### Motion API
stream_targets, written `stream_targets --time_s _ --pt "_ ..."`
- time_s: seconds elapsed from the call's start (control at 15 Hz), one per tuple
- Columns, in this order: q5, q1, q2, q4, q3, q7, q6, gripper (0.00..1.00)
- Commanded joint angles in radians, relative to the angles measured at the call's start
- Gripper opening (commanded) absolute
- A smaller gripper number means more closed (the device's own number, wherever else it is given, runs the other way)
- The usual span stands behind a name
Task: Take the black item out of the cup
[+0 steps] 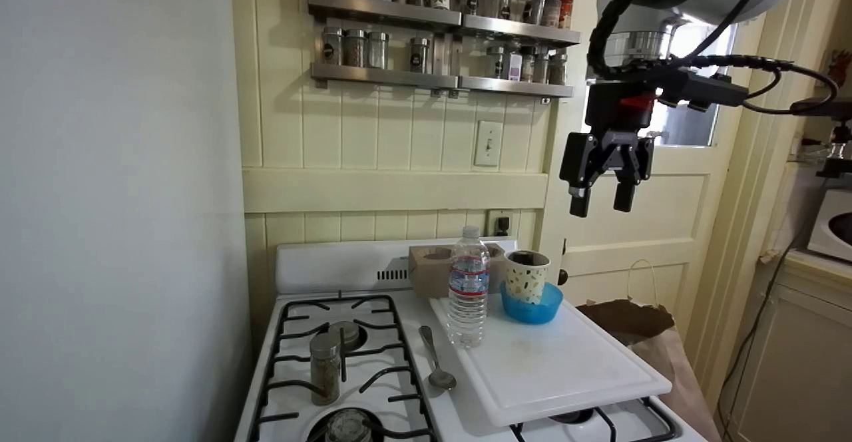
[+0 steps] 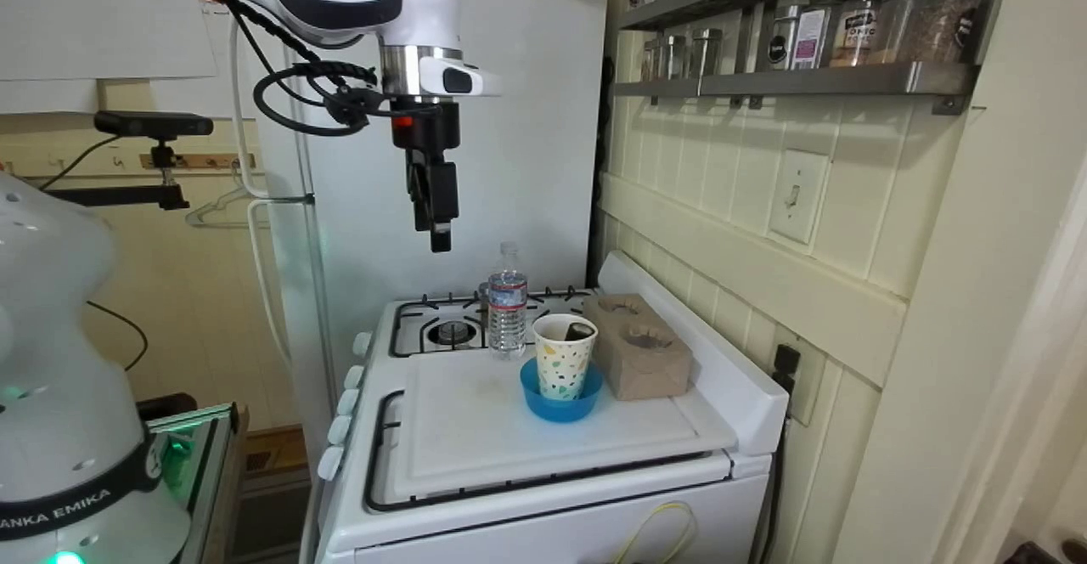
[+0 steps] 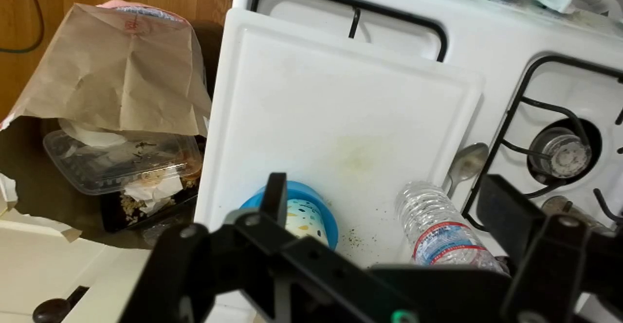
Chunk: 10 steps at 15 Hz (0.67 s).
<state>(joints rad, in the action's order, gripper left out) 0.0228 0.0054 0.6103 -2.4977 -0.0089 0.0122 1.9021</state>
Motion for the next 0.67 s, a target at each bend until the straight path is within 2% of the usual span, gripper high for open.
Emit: stream_targets --time_s 0.0,0.27,0.33,0.6 --pt "-0.001 -0.002 0.000 0.002 0.002 0.001 -0.002 1.00" --pt "-0.001 -0.002 0.000 0.002 0.002 0.001 -0.002 1.00" --pt "0.020 -0.047 -0.065 0.043 0.034 -0.128 -0.011 1.00" --pt "0.041 -0.106 -0.225 0.131 0.032 -0.276 0.042 1.00"
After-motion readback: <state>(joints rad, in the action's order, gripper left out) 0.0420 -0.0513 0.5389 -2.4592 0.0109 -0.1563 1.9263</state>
